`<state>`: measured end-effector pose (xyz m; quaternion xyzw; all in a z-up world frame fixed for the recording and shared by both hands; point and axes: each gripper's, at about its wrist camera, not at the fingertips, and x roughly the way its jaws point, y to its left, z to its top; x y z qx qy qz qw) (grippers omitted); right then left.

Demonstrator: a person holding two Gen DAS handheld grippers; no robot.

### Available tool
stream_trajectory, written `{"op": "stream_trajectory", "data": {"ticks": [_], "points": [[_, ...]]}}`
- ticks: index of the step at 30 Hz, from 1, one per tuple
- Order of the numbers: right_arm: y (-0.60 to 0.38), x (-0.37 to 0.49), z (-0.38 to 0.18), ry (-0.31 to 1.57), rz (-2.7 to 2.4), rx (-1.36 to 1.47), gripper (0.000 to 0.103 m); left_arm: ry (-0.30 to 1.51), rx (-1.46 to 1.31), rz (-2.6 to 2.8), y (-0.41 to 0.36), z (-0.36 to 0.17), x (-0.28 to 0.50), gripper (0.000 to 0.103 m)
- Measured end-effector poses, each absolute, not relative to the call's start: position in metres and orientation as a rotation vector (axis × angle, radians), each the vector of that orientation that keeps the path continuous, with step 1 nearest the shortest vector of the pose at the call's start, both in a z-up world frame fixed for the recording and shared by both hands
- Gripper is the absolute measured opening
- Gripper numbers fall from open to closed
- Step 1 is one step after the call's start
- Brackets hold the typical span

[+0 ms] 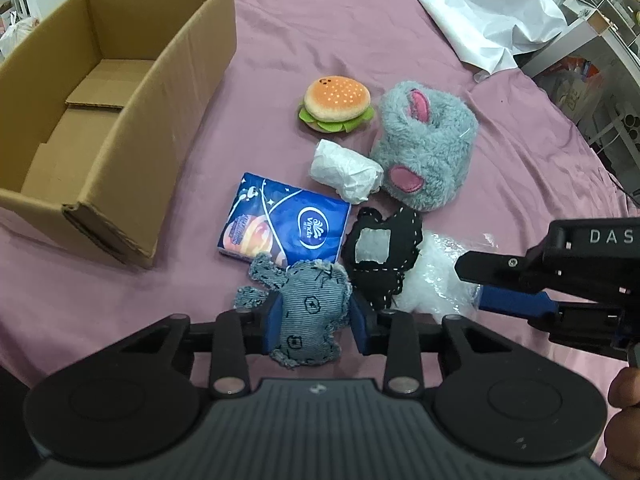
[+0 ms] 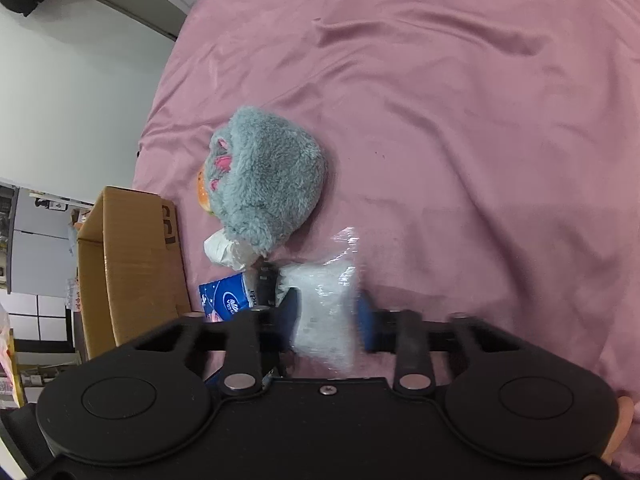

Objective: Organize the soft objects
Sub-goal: 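Grasp the denim plush with the left tool while the right tool grasps the stuffing bag, then carry the denim plush and stuffing bag with both tools over the cardboard box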

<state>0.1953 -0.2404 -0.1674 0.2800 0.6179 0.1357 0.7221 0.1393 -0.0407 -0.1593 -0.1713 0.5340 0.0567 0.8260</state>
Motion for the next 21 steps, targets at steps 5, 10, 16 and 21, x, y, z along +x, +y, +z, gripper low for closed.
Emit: {"op": "stream_trajectory", "data": {"ticks": [5,10,16,21], "points": [[-0.242,0.188,-0.154,1.305,0.314,0.596,0.016,1.114,-0.36,0.118,-0.043,-0.151,0.133,0.024],[-0.249,0.183,-0.143,1.26,0.308,0.614,0.016,1.082,-0.362,0.109,-0.042,-0.138,0.126,0.013],[-0.256,0.177,-0.128,1.197,0.317,0.651,0.015,1.038,-0.359,0.094,-0.041,-0.122,0.12,0.006],[-0.263,0.171,-0.121,1.16,0.328,0.687,0.015,1.001,-0.355,0.096,-0.04,-0.107,0.117,0.006]]}}
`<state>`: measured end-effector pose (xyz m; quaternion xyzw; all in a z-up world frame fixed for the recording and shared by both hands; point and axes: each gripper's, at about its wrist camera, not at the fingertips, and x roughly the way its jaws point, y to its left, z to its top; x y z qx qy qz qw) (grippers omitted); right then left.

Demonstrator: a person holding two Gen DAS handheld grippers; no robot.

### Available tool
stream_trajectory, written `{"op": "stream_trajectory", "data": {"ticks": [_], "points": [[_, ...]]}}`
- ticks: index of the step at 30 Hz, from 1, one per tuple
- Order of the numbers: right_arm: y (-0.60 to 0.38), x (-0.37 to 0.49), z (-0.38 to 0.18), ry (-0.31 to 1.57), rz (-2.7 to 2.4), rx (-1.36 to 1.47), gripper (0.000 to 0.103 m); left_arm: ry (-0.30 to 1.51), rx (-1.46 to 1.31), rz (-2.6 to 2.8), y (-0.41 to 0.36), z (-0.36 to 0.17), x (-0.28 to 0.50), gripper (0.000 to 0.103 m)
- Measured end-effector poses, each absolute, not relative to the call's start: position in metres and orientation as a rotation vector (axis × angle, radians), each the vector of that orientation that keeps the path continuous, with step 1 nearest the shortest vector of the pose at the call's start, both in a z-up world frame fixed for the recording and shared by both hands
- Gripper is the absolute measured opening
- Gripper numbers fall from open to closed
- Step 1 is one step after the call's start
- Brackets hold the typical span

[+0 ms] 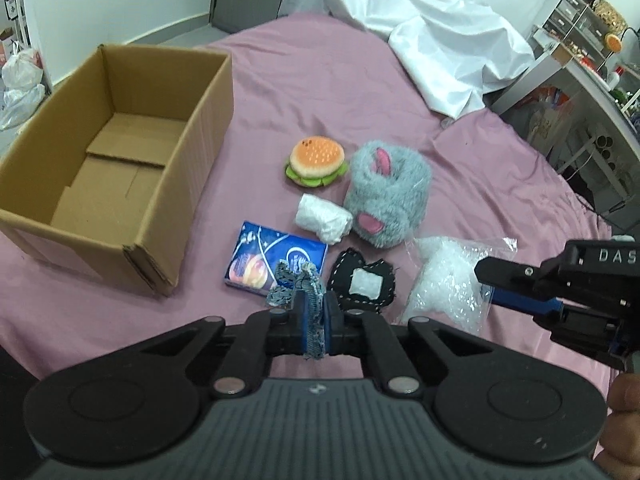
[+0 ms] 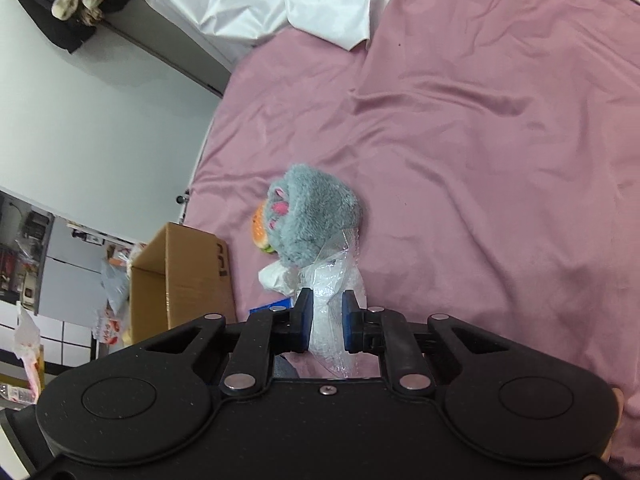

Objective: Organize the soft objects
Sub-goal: 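Carry the denim plush and stuffing bag with both tools over the cardboard box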

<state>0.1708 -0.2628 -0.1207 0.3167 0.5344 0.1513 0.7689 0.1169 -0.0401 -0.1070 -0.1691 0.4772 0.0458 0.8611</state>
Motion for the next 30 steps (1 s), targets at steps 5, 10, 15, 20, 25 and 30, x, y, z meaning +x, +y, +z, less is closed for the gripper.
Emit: {"op": "stream_trajectory", "data": {"ticks": [5,10,15,20,25,30], "points": [[-0.266,0.165,-0.112,1.118,0.37,0.714,0.014,0.961,-0.357,0.096,-0.038,-0.09,0.113,0.006],[-0.265,0.162,-0.101,1.065,0.424,0.736,0.014,0.923,-0.36,0.108,-0.032,-0.074,0.109,0.006],[-0.26,0.164,-0.09,1.008,0.465,0.744,0.014,0.883,-0.365,0.119,-0.022,-0.058,0.107,0.006],[-0.249,0.166,-0.083,0.973,0.479,0.727,0.014,0.845,-0.351,0.128,-0.009,-0.047,0.107,0.006],[-0.23,0.167,-0.073,0.935,0.488,0.686,0.014,0.826,-0.353,0.147,0.007,-0.042,0.11,0.006],[-0.214,0.166,-0.06,0.881,0.494,0.621,0.014,0.814,-0.354,0.164,0.023,-0.04,0.113,0.006]]}}
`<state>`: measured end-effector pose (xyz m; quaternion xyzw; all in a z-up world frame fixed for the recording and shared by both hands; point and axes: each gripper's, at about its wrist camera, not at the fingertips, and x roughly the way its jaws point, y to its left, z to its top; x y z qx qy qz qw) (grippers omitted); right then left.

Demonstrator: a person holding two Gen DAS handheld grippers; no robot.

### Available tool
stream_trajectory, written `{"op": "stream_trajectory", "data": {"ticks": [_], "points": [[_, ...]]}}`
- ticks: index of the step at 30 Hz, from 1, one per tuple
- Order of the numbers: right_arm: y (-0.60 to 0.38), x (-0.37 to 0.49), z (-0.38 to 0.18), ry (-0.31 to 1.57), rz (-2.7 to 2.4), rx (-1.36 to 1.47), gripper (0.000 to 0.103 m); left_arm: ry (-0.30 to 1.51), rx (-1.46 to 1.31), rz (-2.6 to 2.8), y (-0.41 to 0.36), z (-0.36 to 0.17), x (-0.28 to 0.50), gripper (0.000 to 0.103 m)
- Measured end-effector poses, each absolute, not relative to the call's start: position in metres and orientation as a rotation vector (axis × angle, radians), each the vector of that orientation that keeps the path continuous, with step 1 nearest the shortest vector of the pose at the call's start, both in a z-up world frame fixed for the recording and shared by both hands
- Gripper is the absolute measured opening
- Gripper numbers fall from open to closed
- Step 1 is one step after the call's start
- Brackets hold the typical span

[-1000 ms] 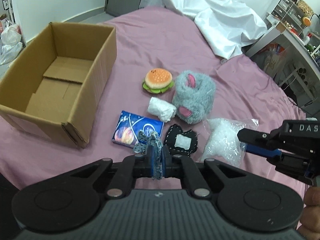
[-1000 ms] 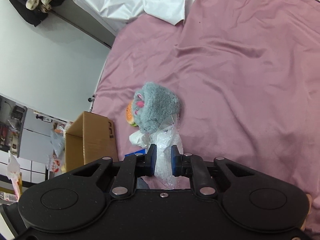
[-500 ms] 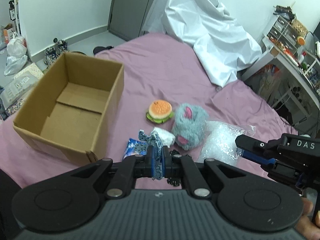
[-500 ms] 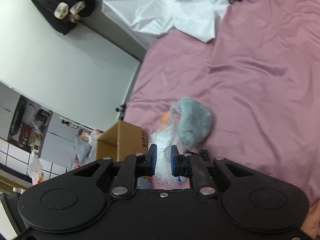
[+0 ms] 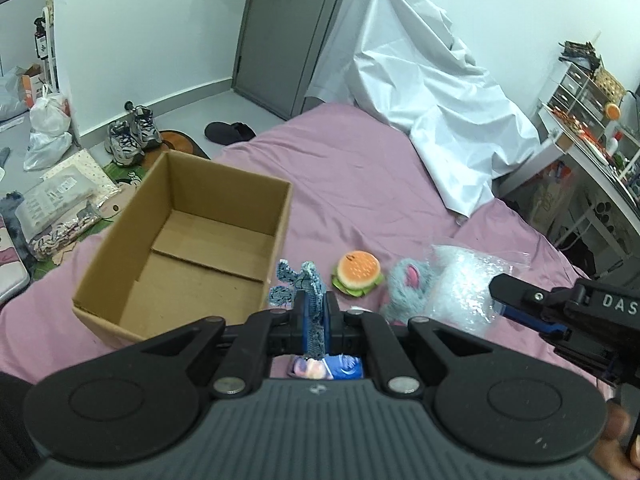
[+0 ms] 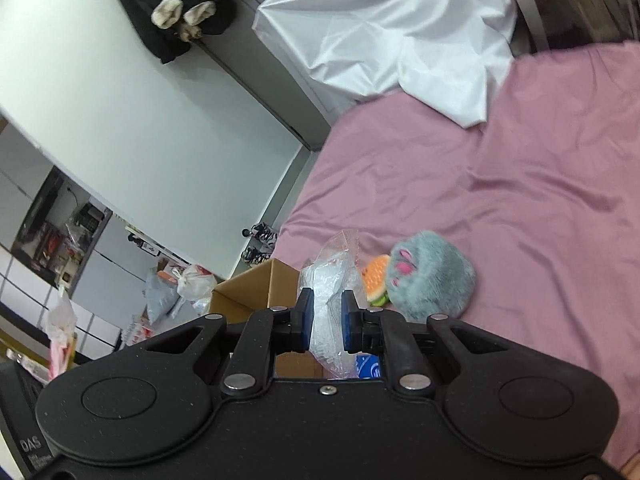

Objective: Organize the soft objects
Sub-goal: 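Carry the denim plush and stuffing bag with both tools over the cardboard box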

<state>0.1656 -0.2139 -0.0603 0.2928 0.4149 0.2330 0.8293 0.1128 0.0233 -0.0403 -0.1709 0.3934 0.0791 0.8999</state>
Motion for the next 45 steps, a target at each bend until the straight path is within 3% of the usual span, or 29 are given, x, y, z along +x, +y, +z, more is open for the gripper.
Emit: {"op": "stream_trajectory", "data": {"ticks": [20,45], "points": [[-0.159,0.175,-0.039,0.73,0.548,0.606,0.014,0.784,-0.369,0.211,0.089,-0.036,0.135,0.006],[-0.088,0.201,-0.067,0.815,0.582,0.587,0.014,0.864,-0.412,0.221,0.145,-0.08,0.194,0.006]]}}
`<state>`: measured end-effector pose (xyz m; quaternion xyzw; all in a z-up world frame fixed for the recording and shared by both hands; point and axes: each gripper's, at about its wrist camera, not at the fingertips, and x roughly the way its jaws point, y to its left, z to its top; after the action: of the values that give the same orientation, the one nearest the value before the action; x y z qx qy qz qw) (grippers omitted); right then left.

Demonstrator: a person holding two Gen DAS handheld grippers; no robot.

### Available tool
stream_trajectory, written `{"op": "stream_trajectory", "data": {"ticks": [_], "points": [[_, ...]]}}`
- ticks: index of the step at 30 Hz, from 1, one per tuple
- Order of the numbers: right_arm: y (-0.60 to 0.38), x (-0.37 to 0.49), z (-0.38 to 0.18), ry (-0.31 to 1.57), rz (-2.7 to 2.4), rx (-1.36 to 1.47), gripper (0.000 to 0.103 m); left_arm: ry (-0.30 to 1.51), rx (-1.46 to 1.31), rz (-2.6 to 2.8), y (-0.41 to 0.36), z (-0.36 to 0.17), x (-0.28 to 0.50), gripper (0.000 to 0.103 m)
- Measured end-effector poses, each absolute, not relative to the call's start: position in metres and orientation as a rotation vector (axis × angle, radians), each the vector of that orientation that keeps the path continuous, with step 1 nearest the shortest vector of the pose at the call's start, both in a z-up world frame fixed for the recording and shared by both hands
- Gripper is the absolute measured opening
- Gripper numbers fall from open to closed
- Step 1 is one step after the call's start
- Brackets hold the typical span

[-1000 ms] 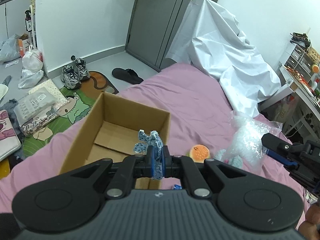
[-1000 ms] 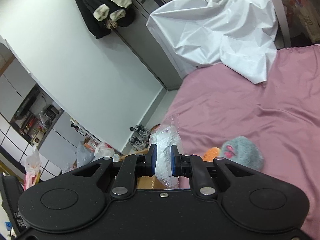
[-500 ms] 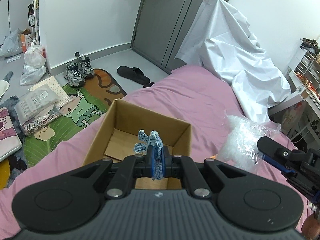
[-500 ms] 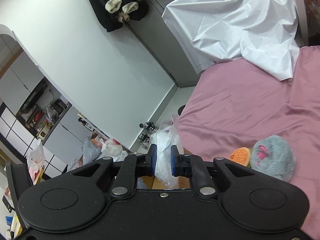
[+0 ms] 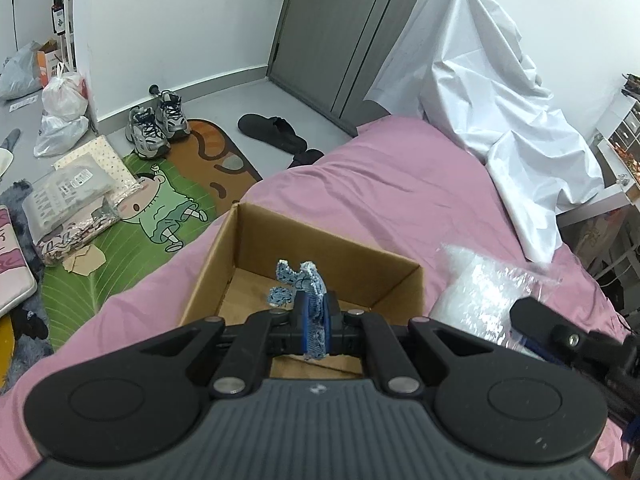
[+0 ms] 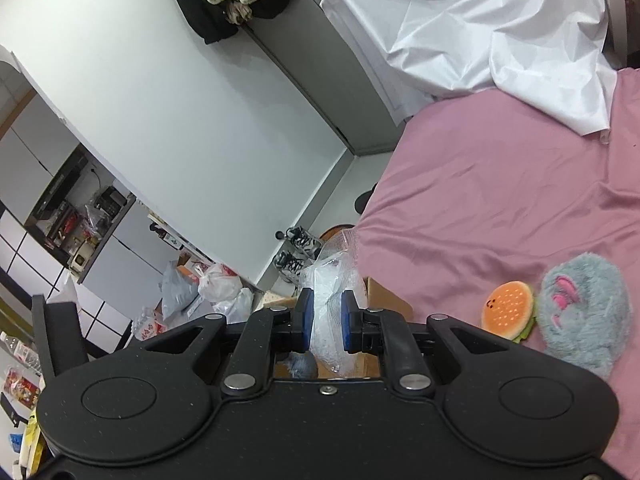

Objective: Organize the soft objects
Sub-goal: 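Carry the denim plush and stuffing bag with both tools over the cardboard box, then open both tools to drop the denim plush and stuffing bag into the box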

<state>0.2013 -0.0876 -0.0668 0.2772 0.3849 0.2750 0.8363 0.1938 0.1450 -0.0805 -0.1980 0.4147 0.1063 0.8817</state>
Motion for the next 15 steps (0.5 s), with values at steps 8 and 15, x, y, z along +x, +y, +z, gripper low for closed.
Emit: {"op": "stream_trajectory", "data": {"ticks": [8,15], "points": [[-0.069,0.208,-0.072,0.843,0.593,0.56,0.014,0.873,-0.384,0.261,0.156,-0.081,0.204,0.011],[-0.058,0.212,-0.076,0.852,0.597,0.576,0.015,0.893,-0.392,0.286,0.168,-0.075,0.196,0.036]]}}
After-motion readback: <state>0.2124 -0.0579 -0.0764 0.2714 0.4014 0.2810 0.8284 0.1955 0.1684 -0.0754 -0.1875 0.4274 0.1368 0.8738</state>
